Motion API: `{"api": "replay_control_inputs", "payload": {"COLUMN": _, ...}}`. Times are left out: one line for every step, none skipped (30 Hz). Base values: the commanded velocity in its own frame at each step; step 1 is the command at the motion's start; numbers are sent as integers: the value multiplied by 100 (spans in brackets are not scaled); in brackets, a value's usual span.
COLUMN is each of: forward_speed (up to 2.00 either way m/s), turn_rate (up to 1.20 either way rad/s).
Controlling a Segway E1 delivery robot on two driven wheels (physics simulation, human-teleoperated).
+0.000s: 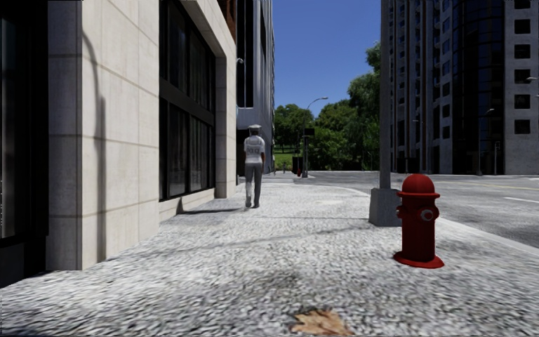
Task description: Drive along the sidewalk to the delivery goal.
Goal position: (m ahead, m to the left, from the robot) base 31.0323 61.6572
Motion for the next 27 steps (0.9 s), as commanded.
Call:
{"api": "replay_control_inputs", "payload": {"forward_speed": 200, "turn_rate": 0}}
{"api": "replay_control_inputs", "payload": {"forward_speed": 200, "turn_rate": 0}}
{"api": "replay_control_inputs", "payload": {"forward_speed": 200, "turn_rate": 0}}
{"api": "replay_control_inputs", "payload": {"forward_speed": 200, "turn_rate": 0}}
{"api": "replay_control_inputs", "payload": {"forward_speed": 200, "turn_rate": 0}}
{"api": "replay_control_inputs", "payload": {"forward_speed": 200, "turn_rate": 0}}
{"api": "replay_control_inputs", "payload": {"forward_speed": 200, "turn_rate": 0}}
{"api": "replay_control_inputs", "payload": {"forward_speed": 200, "turn_rate": 0}}
{"api": "replay_control_inputs", "payload": {"forward_speed": 200, "turn_rate": 0}}
{"api": "replay_control_inputs", "payload": {"forward_speed": 200, "turn_rate": 0}}
{"api": "replay_control_inputs", "payload": {"forward_speed": 200, "turn_rate": 0}}
{"api": "replay_control_inputs", "payload": {"forward_speed": 200, "turn_rate": 0}}
{"api": "replay_control_inputs", "payload": {"forward_speed": 200, "turn_rate": 0}}
{"api": "replay_control_inputs", "payload": {"forward_speed": 200, "turn_rate": 0}}
{"api": "replay_control_inputs", "payload": {"forward_speed": 200, "turn_rate": 0}}
{"api": "replay_control_inputs", "payload": {"forward_speed": 200, "turn_rate": 0}}
{"api": "replay_control_inputs", "payload": {"forward_speed": 200, "turn_rate": 0}}
{"api": "replay_control_inputs", "payload": {"forward_speed": 200, "turn_rate": 0}}
{"api": "replay_control_inputs", "payload": {"forward_speed": 200, "turn_rate": 0}}
{"api": "replay_control_inputs", "payload": {"forward_speed": 200, "turn_rate": 0}}
{"api": "replay_control_inputs", "payload": {"forward_speed": 200, "turn_rate": 0}}
{"api": "replay_control_inputs", "payload": {"forward_speed": 200, "turn_rate": 0}}
{"api": "replay_control_inputs", "payload": {"forward_speed": 200, "turn_rate": 0}}
{"api": "replay_control_inputs", "payload": {"forward_speed": 200, "turn_rate": 0}}
{"api": "replay_control_inputs", "payload": {"forward_speed": 200, "turn_rate": -15}}
{"api": "replay_control_inputs", "payload": {"forward_speed": 200, "turn_rate": -39}}
{"api": "replay_control_inputs", "payload": {"forward_speed": 200, "turn_rate": -39}}
